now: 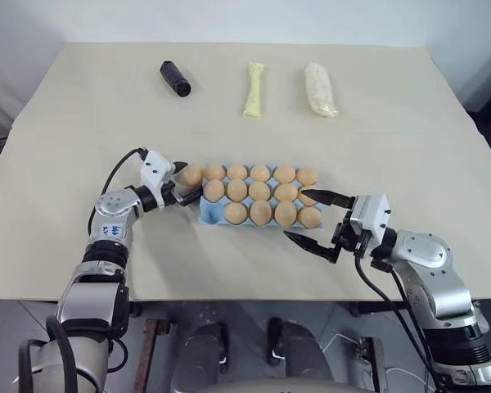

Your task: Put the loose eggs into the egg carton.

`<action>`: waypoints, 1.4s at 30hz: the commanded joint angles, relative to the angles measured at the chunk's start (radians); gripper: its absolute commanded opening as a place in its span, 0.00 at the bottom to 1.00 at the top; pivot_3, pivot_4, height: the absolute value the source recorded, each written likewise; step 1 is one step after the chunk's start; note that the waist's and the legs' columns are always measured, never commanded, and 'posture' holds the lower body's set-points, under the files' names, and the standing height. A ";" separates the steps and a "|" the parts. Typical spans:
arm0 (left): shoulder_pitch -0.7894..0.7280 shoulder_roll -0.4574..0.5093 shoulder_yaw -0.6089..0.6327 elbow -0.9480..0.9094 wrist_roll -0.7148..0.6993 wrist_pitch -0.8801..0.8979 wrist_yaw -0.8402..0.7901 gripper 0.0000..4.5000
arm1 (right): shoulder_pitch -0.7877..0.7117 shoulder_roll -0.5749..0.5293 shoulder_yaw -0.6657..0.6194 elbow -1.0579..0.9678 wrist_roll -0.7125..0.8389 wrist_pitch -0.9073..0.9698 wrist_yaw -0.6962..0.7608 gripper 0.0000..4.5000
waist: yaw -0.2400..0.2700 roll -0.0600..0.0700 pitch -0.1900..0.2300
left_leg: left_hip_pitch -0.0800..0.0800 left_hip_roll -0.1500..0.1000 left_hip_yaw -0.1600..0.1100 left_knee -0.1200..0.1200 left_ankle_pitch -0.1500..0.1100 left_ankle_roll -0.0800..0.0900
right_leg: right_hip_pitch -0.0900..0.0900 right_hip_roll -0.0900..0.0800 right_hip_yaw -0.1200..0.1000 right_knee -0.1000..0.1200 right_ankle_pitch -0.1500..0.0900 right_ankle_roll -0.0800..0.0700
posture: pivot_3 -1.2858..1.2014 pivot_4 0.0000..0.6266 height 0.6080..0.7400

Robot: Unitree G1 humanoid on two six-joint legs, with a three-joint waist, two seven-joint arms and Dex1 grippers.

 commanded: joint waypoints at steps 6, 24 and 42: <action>-0.024 -0.007 0.027 0.042 -0.008 -0.057 -0.002 0.72 | -0.008 0.001 -0.001 -0.038 0.005 0.007 -0.014 1.00 | 0.000 0.000 0.000 | 0.000 0.000 0.002 0.001 -0.001 0.002 | 0.000 0.000 0.000 -0.001 0.003 0.002 | 0.52 0.24 1.00; 0.225 0.099 0.048 -0.583 -0.224 0.202 -0.316 0.44 | 0.027 -0.004 -0.003 -0.069 0.011 0.029 -0.021 1.00 | -0.002 0.000 0.000 | -0.001 0.001 0.004 0.001 -0.003 -0.001 | -0.002 -0.002 0.000 -0.003 0.004 0.002 | 0.52 0.24 1.00; 0.330 0.093 -0.027 -0.722 -0.204 0.239 -0.329 0.81 | 0.032 0.002 -0.001 -0.090 0.012 0.044 -0.036 1.00 | -0.003 0.000 0.000 | 0.000 0.001 0.004 0.001 -0.003 0.001 | -0.002 -0.002 0.000 -0.003 0.004 0.002 | 0.52 0.24 1.00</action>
